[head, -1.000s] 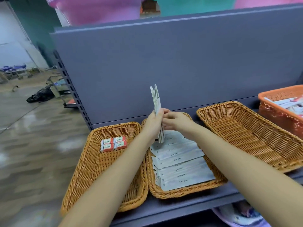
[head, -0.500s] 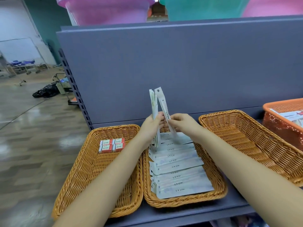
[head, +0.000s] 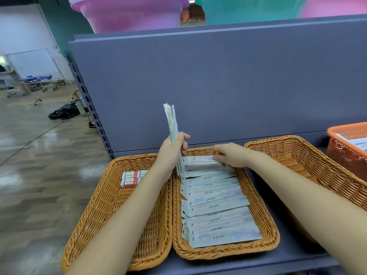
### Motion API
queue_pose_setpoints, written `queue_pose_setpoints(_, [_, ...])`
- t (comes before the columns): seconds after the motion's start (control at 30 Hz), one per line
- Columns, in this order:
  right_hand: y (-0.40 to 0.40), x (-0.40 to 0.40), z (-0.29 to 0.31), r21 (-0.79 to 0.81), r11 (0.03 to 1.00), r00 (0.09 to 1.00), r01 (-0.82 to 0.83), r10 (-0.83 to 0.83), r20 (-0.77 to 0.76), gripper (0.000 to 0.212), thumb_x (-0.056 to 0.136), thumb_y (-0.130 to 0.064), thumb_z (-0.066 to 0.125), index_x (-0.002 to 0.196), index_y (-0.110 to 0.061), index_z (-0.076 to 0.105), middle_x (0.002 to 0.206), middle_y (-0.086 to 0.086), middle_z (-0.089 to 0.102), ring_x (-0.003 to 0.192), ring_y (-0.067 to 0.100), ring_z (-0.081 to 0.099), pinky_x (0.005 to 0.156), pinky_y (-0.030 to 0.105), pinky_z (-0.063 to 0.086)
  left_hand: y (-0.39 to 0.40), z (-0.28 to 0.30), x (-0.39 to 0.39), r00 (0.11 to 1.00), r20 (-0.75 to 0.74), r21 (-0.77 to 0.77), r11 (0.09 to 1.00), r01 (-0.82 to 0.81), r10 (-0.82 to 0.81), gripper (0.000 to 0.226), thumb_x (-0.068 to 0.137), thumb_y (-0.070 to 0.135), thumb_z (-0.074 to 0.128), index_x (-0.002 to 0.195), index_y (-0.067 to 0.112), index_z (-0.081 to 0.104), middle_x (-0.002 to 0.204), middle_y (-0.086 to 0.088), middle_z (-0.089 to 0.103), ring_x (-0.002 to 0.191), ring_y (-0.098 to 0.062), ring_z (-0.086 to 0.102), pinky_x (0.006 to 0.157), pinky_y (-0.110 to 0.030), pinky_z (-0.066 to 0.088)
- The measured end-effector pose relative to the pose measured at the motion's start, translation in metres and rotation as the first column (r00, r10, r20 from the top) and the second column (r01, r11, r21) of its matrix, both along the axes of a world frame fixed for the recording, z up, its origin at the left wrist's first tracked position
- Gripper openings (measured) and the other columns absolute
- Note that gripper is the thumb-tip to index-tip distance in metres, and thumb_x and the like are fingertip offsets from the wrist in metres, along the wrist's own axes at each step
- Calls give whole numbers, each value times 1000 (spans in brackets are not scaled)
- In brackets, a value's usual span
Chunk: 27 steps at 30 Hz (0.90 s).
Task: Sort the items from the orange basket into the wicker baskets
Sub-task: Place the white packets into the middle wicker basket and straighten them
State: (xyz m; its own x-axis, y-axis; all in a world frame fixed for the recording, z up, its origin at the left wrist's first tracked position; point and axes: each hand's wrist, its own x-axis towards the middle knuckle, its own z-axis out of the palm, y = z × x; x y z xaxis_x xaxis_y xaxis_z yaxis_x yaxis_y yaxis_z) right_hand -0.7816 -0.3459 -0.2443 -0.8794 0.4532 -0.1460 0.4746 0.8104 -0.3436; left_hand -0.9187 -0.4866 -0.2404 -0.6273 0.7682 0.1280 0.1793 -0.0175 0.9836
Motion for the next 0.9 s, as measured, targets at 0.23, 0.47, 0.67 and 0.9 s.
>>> queue_pose_setpoints(0.23, [0, -17, -16, 91, 980, 968, -176, 155, 200, 13, 98, -25, 45, 101, -20, 57, 102, 0, 53, 97, 20, 51, 81, 28, 38, -1, -2, -2, 1000, -13, -13, 1000, 21, -21, 26, 102, 34, 37, 92, 21, 57, 61, 6, 45, 57, -7, 42, 62, -24, 42])
queue_pose_setpoints(0.47, [2, -20, -27, 118, 970, 971, -210, 194, 139, 8, 95, -26, 52, 99, -20, 56, 100, -4, 51, 94, 15, 47, 85, 29, 41, 1, -4, -4, 1000, 3, -4, 1000, 31, -31, 25, 102, 33, 37, 91, 21, 57, 61, 6, 44, 56, -6, 41, 60, -23, 41])
queue_pose_setpoints(0.67, [-2, -20, -34, 134, 976, 985, -174, 170, 42, 6, 89, -22, 61, 93, -20, 56, 94, -7, 50, 89, 13, 48, 78, 26, 43, 3, -5, -4, 996, 80, -1, 999, 42, -42, 24, 101, 34, 39, 96, 19, 57, 63, 5, 44, 58, -6, 41, 62, -22, 41])
queue_pose_setpoints(0.9, [-28, -27, -11, -281, 959, 946, -38, -56, -320, 13, 92, -28, 57, 96, -17, 62, 90, -3, 63, 82, 10, 56, 74, 21, 45, 6, -6, -3, 977, 210, 37, 999, 27, -34, 19, 102, 24, 38, 101, 19, 56, 72, 2, 49, 63, -9, 46, 64, -22, 44])
